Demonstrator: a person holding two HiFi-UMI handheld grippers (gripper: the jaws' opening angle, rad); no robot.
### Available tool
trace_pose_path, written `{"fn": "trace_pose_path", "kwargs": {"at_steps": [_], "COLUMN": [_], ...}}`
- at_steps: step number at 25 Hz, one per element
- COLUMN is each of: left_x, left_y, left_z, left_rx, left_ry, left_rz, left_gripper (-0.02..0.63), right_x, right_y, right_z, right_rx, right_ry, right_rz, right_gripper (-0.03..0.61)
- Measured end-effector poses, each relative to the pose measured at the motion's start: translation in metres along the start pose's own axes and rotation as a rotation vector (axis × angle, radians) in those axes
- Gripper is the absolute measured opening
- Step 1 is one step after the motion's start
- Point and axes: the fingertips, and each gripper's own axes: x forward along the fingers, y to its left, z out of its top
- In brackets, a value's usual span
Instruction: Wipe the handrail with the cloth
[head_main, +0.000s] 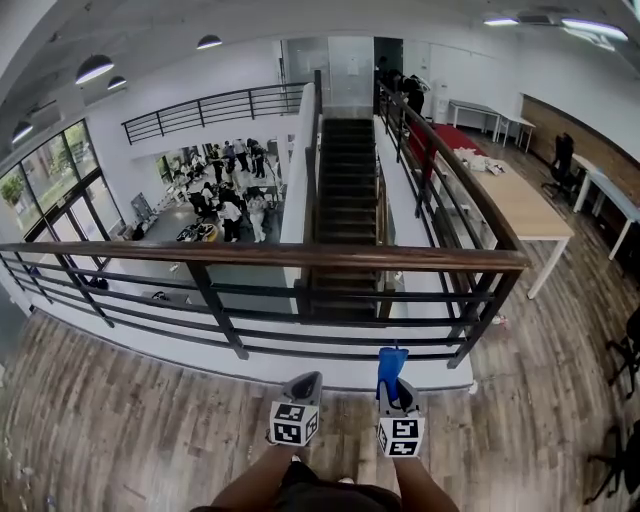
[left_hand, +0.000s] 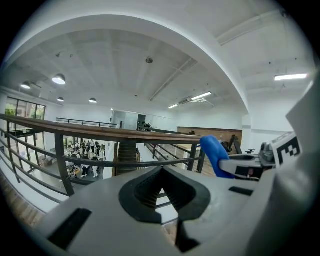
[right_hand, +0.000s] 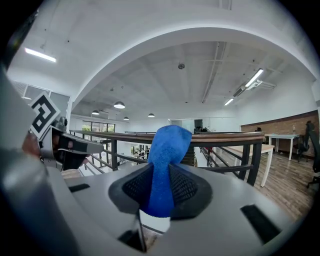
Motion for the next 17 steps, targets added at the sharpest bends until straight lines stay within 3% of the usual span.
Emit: {"fn": "trace_pose_path", "kwargs": {"at_steps": [17], "left_x": [-0.009], "left_y": [0.031], "left_z": [-0.010], "left_rx": [-0.011], "left_ry": [-0.006], "left_rz": [-0.005], "left_gripper": [0.003], "right_x": [0.018], "right_y": [0.031], "right_z": [0.009], "right_rx": [-0.023], "right_ry": [-0.024], "right_rz": [-0.016], "right_gripper": [0.098]}}
